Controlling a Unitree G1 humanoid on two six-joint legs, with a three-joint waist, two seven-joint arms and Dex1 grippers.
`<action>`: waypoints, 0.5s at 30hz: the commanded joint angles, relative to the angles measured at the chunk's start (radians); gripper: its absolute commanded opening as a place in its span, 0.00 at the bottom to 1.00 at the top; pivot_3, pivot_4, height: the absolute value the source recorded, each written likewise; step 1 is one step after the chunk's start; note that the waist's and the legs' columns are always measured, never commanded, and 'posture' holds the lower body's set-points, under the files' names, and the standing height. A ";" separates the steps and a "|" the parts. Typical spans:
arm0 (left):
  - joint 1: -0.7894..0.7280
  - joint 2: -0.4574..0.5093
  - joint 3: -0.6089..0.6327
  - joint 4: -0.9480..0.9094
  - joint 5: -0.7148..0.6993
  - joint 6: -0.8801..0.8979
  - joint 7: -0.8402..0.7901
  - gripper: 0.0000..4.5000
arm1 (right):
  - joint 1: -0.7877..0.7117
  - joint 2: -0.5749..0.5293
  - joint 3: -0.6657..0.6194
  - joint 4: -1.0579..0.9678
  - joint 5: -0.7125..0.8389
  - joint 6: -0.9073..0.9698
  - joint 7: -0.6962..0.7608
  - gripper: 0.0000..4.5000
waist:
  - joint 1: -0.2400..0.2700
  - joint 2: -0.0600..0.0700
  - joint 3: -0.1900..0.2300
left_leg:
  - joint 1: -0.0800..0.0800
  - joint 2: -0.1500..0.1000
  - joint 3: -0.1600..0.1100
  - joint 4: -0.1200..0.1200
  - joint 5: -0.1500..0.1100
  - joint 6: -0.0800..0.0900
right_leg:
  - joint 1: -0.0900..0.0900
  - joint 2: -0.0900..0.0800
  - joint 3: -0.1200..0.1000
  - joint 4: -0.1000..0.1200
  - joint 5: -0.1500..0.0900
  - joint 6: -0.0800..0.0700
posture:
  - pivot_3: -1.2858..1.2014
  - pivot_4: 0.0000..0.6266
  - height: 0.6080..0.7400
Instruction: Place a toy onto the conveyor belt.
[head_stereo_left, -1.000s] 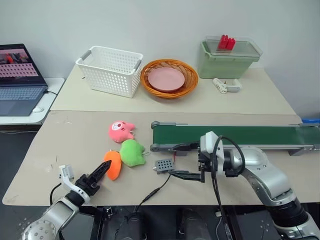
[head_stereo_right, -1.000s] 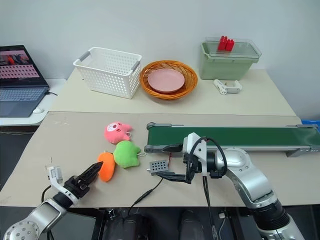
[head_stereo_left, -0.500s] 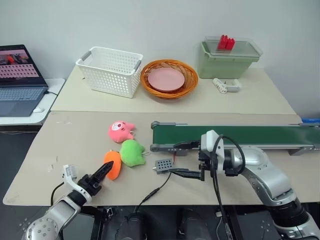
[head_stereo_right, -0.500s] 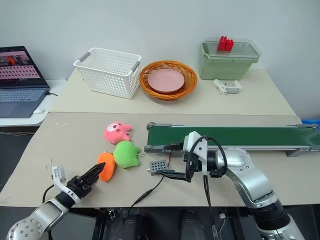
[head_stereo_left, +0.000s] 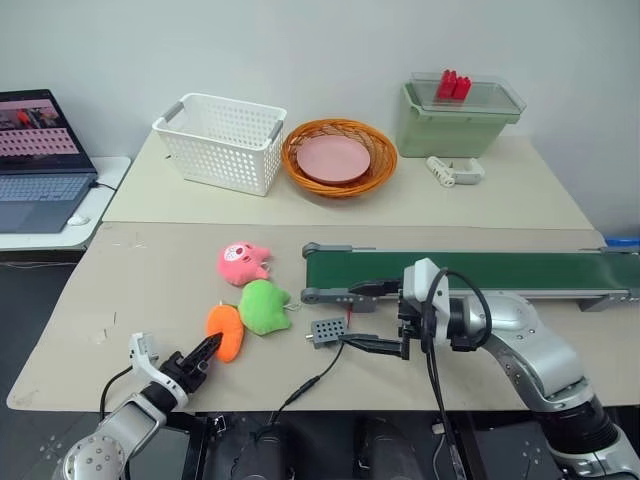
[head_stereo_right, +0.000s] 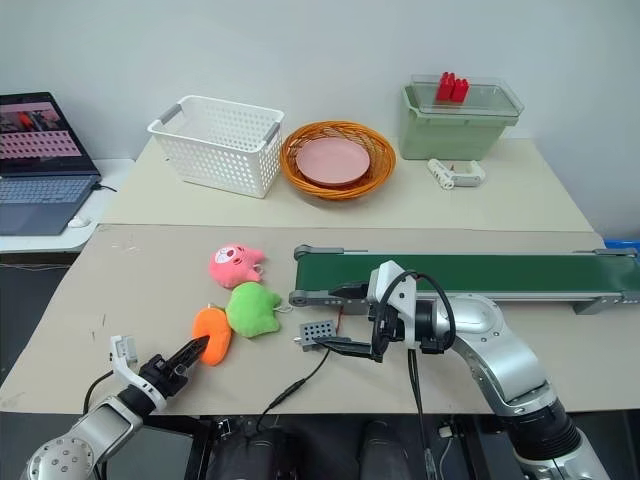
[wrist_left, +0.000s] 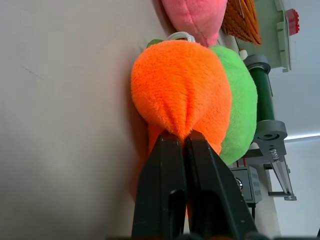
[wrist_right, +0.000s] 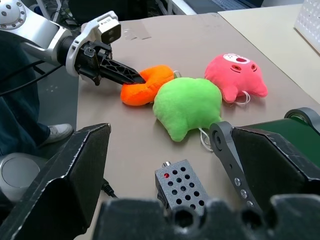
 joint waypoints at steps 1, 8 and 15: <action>-0.002 0.001 0.008 -0.004 0.041 -0.038 -0.004 0.02 | -0.015 -0.003 -0.034 -0.024 0.004 -0.013 -0.007 1.00 | 0.000 0.000 0.000 | 0.000 0.000 0.000 0.000 0.000 0.000 | 0.000 0.000 0.000 0.000 0.000 0.000 | 0.52 0.24 1.00; -0.094 0.008 0.162 -0.095 -0.079 -0.107 0.077 0.02 | -0.018 -0.001 -0.025 -0.006 -0.003 -0.021 0.001 1.00 | 0.000 -0.001 0.000 | -0.001 0.001 -0.001 0.000 0.000 0.000 | -0.001 0.000 -0.001 0.000 0.000 0.000 | 0.52 0.24 1.00; -0.285 0.161 0.014 -0.238 0.143 -0.127 0.172 0.02 | -0.033 0.007 -0.017 0.016 -0.010 -0.026 0.012 1.00 | 0.005 -0.001 0.001 | -0.002 -0.001 -0.001 0.000 0.004 -0.006 | 0.000 0.000 -0.001 -0.001 0.004 0.006 | 0.52 0.24 1.00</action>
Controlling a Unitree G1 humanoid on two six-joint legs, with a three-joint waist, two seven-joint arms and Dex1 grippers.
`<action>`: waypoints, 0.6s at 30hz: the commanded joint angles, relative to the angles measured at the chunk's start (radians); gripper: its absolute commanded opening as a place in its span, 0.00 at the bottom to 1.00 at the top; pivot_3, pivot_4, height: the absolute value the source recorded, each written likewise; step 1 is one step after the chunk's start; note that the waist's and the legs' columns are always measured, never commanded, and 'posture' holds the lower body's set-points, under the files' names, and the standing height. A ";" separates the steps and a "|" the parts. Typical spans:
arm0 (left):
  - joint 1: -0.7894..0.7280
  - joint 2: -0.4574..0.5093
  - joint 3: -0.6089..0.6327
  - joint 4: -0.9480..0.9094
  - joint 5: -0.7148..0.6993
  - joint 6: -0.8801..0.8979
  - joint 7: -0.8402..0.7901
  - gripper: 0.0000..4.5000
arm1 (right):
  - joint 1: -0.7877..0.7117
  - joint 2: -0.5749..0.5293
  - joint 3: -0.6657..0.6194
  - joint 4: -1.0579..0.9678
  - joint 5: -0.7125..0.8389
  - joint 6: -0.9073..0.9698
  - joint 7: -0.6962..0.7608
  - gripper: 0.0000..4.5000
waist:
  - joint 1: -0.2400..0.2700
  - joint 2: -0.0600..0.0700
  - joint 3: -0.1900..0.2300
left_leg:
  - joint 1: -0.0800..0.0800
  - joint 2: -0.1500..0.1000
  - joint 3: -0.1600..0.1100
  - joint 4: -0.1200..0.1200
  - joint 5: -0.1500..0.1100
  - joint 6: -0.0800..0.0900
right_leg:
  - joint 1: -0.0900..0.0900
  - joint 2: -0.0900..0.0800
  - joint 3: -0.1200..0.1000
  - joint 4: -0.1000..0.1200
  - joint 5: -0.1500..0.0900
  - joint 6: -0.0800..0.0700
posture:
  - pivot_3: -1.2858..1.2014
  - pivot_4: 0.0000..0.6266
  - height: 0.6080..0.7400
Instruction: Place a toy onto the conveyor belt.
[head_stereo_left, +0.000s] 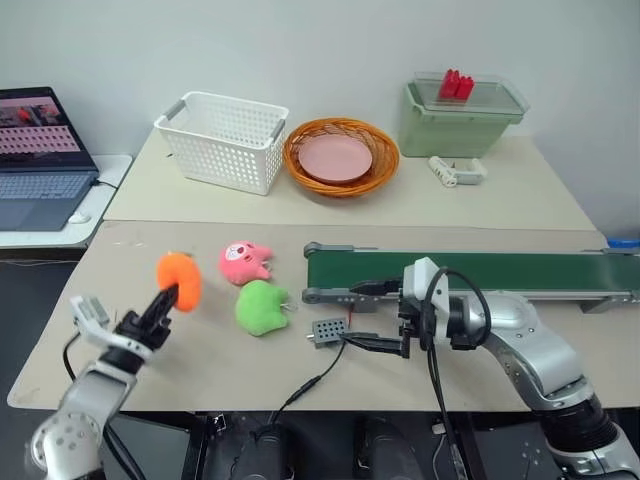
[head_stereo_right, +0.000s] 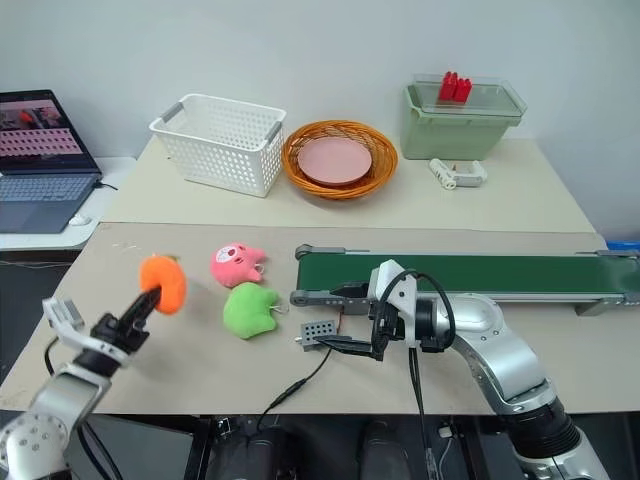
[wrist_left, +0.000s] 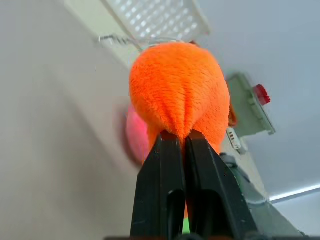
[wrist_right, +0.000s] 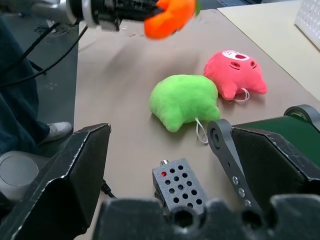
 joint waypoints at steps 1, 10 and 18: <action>-0.094 0.132 -0.210 -0.100 0.284 -0.043 0.021 0.02 | -0.017 0.005 -0.017 -0.008 -0.001 -0.026 0.007 1.00 | 0.001 0.000 0.000 | 0.000 0.000 0.000 0.000 0.000 -0.001 | 0.000 0.000 0.000 0.000 0.000 0.000 | 0.52 0.24 1.00; -0.419 0.389 -0.787 0.031 1.155 -0.515 -0.075 0.02 | -0.026 0.026 -0.008 0.004 -0.014 -0.028 -0.002 1.00 | -0.004 0.000 0.000 | -0.001 0.000 0.001 -0.004 0.002 -0.003 | -0.002 0.003 0.000 -0.002 0.000 0.000 | 0.52 0.24 1.00; -0.647 0.420 -1.055 0.174 1.869 -1.022 0.127 0.02 | -0.007 0.032 -0.024 -0.014 -0.019 -0.021 -0.024 1.00 | 0.002 0.000 0.001 | -0.001 0.000 0.001 -0.014 0.005 -0.007 | -0.002 0.004 -0.003 -0.010 0.001 0.000 | 0.52 0.24 1.00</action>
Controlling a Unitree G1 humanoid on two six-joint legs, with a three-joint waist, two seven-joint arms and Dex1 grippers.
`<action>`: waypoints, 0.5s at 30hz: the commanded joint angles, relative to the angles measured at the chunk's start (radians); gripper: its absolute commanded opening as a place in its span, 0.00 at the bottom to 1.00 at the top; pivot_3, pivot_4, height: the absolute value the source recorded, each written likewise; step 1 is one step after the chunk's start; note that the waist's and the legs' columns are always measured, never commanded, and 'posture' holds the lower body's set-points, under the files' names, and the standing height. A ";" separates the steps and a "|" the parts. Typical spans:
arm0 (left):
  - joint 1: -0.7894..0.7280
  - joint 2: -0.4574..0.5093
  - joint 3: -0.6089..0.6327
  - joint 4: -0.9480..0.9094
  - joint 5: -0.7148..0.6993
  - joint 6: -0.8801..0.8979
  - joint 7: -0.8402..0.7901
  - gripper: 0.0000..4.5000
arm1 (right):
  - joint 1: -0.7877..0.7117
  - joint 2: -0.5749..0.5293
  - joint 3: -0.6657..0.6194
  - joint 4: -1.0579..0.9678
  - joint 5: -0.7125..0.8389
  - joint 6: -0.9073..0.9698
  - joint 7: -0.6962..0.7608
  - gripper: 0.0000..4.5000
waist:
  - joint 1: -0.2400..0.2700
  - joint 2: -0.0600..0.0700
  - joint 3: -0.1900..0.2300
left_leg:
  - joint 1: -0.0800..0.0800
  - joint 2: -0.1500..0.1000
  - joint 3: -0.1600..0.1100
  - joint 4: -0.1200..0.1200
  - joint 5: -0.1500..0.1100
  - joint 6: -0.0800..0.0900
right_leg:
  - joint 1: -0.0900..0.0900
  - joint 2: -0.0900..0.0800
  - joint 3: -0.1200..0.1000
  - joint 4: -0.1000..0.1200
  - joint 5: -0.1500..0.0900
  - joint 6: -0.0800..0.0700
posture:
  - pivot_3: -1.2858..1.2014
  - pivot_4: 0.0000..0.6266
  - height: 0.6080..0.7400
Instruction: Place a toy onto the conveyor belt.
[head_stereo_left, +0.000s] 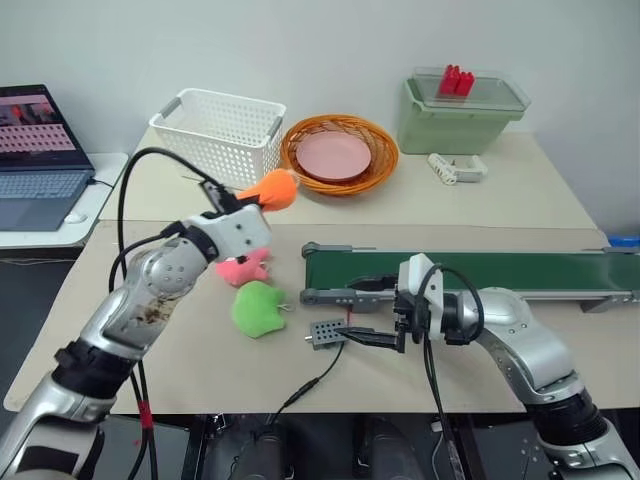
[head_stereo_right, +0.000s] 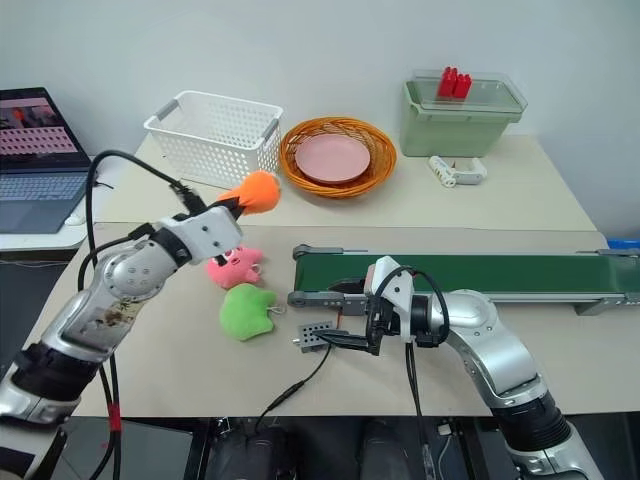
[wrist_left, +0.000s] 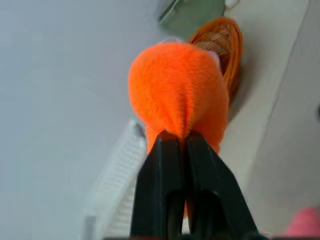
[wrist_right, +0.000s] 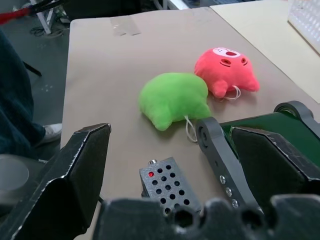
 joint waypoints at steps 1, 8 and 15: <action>-0.051 -0.016 -0.085 0.041 0.278 -0.217 0.125 0.02 | 0.001 0.004 -0.030 -0.036 0.008 -0.015 -0.014 1.00 | 0.001 0.000 0.000 | 0.000 0.000 0.001 0.000 0.000 0.000 | 0.000 0.000 0.000 -0.002 0.000 0.000 | 0.52 0.24 1.00; -0.111 -0.084 -0.181 0.191 0.477 -0.473 0.253 0.02 | 0.000 -0.002 -0.034 -0.043 0.015 -0.007 -0.019 1.00 | -0.001 0.000 0.000 | -0.002 0.000 0.001 0.000 0.000 0.001 | 0.000 0.002 0.000 -0.003 0.002 0.004 | 0.52 0.24 1.00; -0.162 -0.181 -0.232 0.388 0.611 -0.517 0.342 0.02 | 0.011 -0.007 -0.045 -0.071 0.021 0.008 -0.037 1.00 | 0.005 0.000 0.000 | -0.002 0.000 0.002 0.002 -0.001 0.005 | 0.001 0.000 0.000 -0.003 0.004 0.007 | 0.52 0.24 1.00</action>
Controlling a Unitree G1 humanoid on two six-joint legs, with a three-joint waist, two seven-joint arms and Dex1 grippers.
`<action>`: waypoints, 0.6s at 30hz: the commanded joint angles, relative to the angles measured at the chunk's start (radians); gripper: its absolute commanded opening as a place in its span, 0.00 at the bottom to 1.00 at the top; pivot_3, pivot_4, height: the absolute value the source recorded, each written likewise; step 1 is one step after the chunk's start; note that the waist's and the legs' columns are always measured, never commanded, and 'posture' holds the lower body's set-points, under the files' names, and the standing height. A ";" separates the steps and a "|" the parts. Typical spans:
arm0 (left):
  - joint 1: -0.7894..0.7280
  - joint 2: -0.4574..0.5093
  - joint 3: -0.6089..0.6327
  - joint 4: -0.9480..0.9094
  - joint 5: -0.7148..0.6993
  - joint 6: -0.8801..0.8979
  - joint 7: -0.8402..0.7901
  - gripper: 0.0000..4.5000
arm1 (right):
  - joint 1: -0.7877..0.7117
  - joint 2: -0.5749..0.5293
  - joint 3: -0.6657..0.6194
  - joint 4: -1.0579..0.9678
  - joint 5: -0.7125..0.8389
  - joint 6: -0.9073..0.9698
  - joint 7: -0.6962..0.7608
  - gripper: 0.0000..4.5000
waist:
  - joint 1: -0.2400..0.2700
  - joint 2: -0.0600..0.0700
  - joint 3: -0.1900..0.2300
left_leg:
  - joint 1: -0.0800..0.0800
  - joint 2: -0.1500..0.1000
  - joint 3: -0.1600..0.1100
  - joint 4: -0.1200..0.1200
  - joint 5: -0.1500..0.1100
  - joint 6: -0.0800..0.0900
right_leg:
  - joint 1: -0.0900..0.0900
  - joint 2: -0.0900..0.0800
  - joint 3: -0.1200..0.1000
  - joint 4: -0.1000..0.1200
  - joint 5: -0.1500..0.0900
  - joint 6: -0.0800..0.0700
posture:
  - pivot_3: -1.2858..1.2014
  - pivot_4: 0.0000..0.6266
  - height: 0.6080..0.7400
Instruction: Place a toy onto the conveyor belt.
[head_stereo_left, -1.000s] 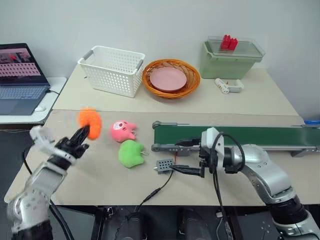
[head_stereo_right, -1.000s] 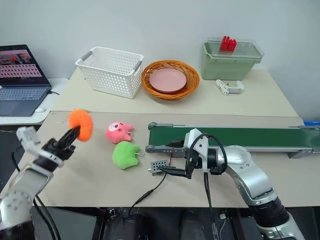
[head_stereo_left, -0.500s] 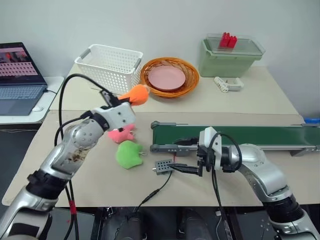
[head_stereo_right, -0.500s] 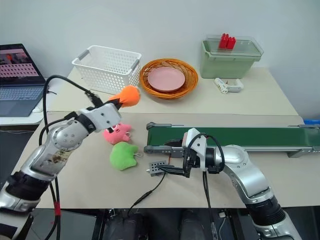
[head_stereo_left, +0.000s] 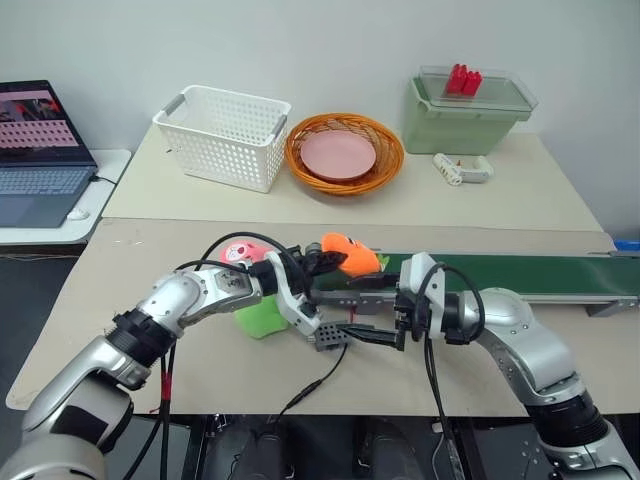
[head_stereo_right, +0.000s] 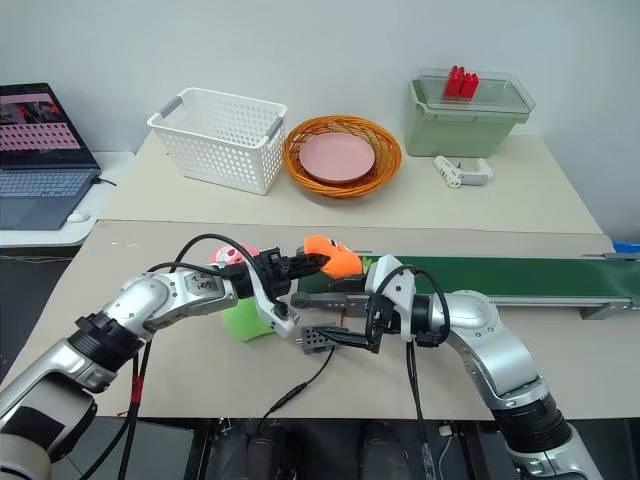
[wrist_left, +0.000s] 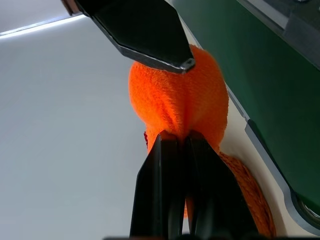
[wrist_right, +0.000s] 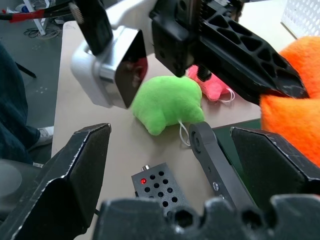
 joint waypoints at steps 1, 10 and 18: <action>-0.025 -0.043 -0.033 0.095 0.061 -0.011 0.054 0.02 | 0.008 -0.009 -0.039 -0.063 0.024 0.011 -0.014 1.00 | 0.000 0.000 0.000 | 0.000 0.000 0.000 0.001 0.000 0.000 | 0.000 0.000 0.000 0.000 0.000 0.000 | 0.52 0.24 1.00; -0.063 -0.106 -0.096 0.359 0.128 0.014 0.112 0.02 | 0.024 -0.027 -0.063 -0.093 0.033 0.034 -0.020 1.00 | -0.010 0.000 0.000 | -0.001 0.001 0.000 0.007 -0.001 0.003 | 0.001 0.000 0.001 0.001 0.003 0.003 | 0.52 0.24 1.00; -0.079 -0.127 -0.088 0.419 0.080 0.003 0.095 0.15 | 0.025 -0.034 -0.066 -0.102 0.041 0.040 -0.031 1.00 | -0.015 0.000 0.000 | 0.001 0.001 0.000 0.012 -0.005 0.011 | 0.001 -0.003 0.002 0.009 0.004 0.002 | 0.52 0.24 1.00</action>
